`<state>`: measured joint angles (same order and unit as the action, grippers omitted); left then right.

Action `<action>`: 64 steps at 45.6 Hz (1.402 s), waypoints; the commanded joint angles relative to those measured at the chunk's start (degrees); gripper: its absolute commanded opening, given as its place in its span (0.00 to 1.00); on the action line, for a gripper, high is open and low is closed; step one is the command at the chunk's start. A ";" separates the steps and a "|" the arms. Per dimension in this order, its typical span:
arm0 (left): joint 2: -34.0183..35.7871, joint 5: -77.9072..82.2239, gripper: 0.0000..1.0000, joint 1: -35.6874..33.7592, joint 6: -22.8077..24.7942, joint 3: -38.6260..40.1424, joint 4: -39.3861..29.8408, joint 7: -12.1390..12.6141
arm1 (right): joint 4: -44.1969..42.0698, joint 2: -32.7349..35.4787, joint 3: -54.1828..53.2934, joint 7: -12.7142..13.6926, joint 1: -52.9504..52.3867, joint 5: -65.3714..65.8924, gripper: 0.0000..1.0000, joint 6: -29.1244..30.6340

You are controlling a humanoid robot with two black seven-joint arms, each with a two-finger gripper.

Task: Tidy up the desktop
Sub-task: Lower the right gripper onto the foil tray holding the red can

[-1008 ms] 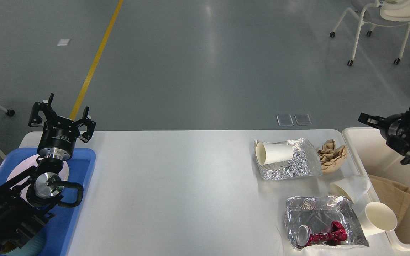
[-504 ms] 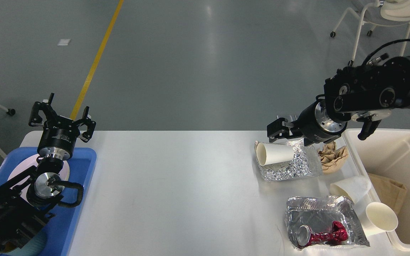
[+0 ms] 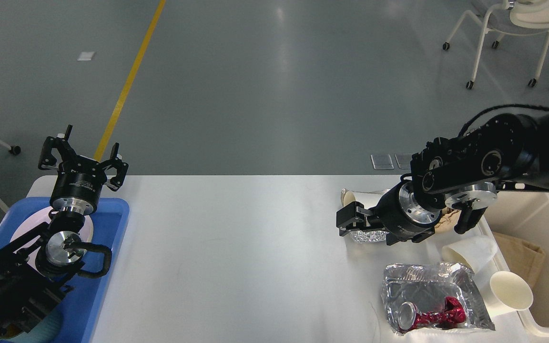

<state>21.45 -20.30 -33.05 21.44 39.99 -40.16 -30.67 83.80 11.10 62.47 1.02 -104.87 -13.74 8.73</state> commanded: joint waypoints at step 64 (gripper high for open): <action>0.00 0.00 0.97 0.01 0.00 0.00 0.00 0.00 | -36.17 -1.52 -10.18 3.72 36.66 -24.85 0.00 -20.86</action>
<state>21.45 -20.30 -33.05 21.44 39.99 -40.16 -30.67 47.54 9.61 52.29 4.62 -68.00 -38.69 -11.99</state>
